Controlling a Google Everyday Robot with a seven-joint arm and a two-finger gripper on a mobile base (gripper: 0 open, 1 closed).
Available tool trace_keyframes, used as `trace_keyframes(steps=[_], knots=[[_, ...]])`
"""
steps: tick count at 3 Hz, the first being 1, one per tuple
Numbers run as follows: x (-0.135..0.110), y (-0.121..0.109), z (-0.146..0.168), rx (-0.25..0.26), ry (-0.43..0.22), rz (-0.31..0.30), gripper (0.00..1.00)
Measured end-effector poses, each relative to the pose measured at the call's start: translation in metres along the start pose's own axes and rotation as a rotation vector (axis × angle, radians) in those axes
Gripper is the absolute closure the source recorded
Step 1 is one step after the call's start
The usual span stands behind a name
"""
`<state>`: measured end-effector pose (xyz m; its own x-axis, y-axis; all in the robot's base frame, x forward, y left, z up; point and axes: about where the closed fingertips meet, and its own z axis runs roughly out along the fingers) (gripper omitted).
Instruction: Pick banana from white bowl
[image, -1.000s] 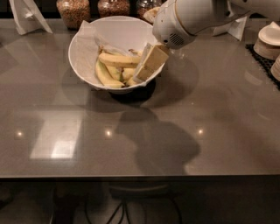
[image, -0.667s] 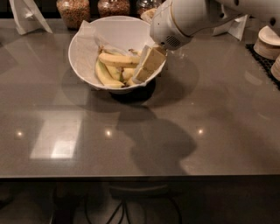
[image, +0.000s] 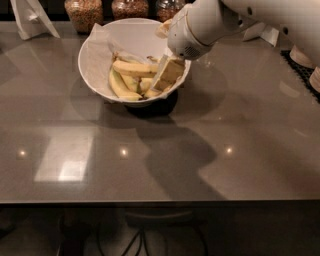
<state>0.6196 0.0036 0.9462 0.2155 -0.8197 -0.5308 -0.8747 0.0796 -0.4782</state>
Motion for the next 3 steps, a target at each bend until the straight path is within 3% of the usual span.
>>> trace_keyframes(steps=[1,2,3], knots=[[0.013,-0.001,0.012,-0.010,0.028,0.000,0.41],[0.024,-0.001,0.022,-0.020,0.045,0.010,0.49],[0.030,-0.001,0.031,-0.032,0.052,0.018,0.49]])
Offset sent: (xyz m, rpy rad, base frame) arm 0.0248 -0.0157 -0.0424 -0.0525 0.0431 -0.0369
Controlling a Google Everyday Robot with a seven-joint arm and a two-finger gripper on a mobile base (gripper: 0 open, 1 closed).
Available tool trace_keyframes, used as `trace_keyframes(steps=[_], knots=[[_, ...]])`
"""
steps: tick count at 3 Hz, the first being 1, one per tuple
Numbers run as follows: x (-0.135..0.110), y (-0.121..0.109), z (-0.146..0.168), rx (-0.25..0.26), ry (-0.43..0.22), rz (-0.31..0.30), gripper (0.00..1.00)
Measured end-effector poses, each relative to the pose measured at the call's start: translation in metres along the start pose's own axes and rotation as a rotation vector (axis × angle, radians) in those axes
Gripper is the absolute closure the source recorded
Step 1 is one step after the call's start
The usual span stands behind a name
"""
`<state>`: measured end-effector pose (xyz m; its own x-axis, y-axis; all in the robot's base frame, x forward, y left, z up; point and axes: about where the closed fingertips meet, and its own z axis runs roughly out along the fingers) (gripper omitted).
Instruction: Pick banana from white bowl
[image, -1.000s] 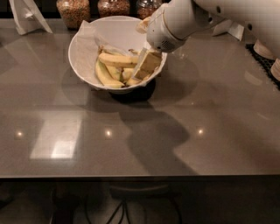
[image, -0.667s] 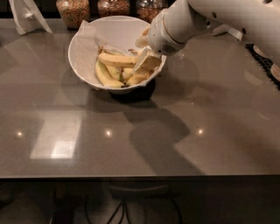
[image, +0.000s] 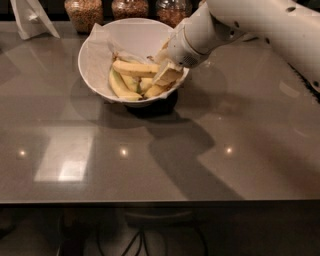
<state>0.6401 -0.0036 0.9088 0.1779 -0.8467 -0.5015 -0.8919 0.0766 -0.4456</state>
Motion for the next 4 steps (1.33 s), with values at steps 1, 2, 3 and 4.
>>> trace_keyframes(steps=[1,2,3,4], knots=[[0.003,0.001,0.010,-0.016,0.000,0.008,0.48],[-0.001,-0.001,0.016,-0.022,-0.010,0.010,0.67],[-0.003,-0.002,0.016,-0.018,-0.013,0.013,0.91],[-0.009,-0.004,0.009,-0.001,-0.015,0.018,1.00]])
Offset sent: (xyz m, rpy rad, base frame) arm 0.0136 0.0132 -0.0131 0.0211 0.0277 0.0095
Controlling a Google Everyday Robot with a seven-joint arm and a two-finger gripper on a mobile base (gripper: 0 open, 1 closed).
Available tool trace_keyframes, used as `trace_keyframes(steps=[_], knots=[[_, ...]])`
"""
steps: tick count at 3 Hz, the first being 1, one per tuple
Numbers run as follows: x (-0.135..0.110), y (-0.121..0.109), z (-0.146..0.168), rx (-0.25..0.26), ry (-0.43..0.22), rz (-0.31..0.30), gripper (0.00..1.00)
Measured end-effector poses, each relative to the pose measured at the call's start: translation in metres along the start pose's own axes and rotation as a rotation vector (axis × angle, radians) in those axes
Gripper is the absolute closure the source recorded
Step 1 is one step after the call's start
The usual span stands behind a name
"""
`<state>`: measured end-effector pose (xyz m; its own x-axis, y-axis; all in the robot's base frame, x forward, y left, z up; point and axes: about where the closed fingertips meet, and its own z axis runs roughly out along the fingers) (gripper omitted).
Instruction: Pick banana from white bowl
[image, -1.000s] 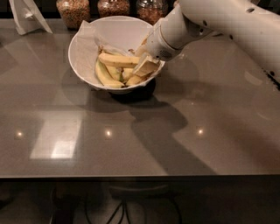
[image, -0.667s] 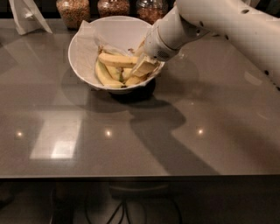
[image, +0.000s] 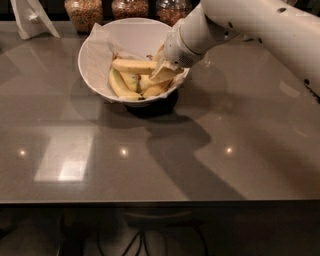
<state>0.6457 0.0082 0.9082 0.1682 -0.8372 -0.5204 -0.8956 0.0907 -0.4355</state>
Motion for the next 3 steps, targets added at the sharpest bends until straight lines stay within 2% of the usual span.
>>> trace_keyframes(steps=[1,2,3], knots=[[-0.008,-0.001,-0.016,0.026,-0.018,0.007,1.00],[-0.015,0.000,-0.039,0.066,-0.098,0.014,1.00],[-0.017,0.007,-0.068,0.093,-0.208,0.025,1.00]])
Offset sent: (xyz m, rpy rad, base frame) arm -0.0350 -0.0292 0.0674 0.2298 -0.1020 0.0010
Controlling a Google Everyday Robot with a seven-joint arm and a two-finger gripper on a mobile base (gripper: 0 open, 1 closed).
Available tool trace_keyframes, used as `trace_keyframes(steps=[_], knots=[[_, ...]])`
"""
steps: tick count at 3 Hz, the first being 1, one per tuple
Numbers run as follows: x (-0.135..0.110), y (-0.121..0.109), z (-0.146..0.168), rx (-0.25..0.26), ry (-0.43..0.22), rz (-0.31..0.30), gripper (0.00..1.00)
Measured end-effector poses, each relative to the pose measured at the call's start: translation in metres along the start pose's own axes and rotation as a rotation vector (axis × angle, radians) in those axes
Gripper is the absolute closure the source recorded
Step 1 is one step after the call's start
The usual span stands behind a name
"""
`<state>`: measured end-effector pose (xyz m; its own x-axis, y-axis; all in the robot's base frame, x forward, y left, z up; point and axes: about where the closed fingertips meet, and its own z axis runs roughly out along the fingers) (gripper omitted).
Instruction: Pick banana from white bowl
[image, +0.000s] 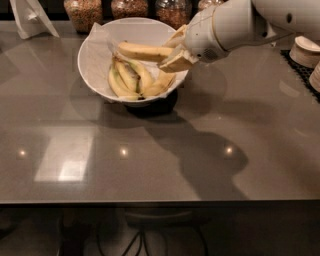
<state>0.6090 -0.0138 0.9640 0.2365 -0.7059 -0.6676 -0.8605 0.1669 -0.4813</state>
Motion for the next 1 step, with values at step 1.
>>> trace_keyframes(steps=[1], knots=[[-0.0066,0.0118,-0.0319,-0.009,-0.099,0.001,1.00]])
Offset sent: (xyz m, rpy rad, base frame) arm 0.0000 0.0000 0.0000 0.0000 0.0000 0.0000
